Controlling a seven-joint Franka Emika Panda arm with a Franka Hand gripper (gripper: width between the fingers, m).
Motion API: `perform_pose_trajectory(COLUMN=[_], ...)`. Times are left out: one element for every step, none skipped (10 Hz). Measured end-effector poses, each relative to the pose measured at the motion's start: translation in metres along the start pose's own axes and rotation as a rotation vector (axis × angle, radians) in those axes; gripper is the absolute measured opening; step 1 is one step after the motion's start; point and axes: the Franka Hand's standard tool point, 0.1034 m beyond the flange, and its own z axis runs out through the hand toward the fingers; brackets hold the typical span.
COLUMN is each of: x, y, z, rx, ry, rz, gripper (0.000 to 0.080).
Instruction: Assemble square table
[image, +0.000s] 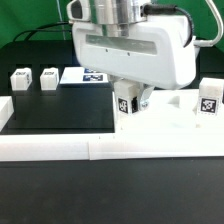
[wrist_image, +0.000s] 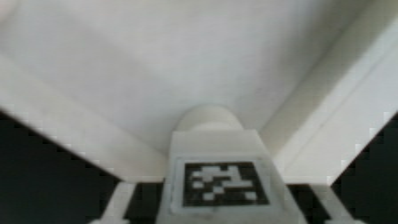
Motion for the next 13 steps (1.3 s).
perform_pose_trajectory(x=[0.0011,0.001,0.0024,0.0026,0.0021,0.0024,0.0026,0.0025,0.003,0.0033,0.0035,0.0036,0.0055], y=[-0.0006,-0.0023,-0.0033,-0.0034,-0.0032,-0.0032,-0.002,0.0025,0.0029,0.0032,0.0033,0.0035,0.0024], z=[0.0016,0.0016,0.0011,0.0012,0.0017,0.0012,-0.0012,-0.0028,-0.0021,-0.0017,-0.0016,-0.0014,-0.0024], rx=[0.005,0.02,0.036,0.035,0.034,0.039,0.062,0.07,0.069,0.07,0.072,0.071,0.058], ry=[-0.012,-0.042,-0.073,-0.073,-0.073,-0.069,-0.055,-0.046,-0.043,-0.039,-0.036,-0.032,-0.012], rz=[0.133,0.423,0.644,0.679,0.687,0.595,0.352,0.087,0.052,-0.046,-0.128,-0.215,-0.448], gripper=[0.0274,0.0274,0.0274,0.0274,0.0274,0.0363,0.0559,0.0621,0.0621,0.0644,0.0648,0.0648,0.0649])
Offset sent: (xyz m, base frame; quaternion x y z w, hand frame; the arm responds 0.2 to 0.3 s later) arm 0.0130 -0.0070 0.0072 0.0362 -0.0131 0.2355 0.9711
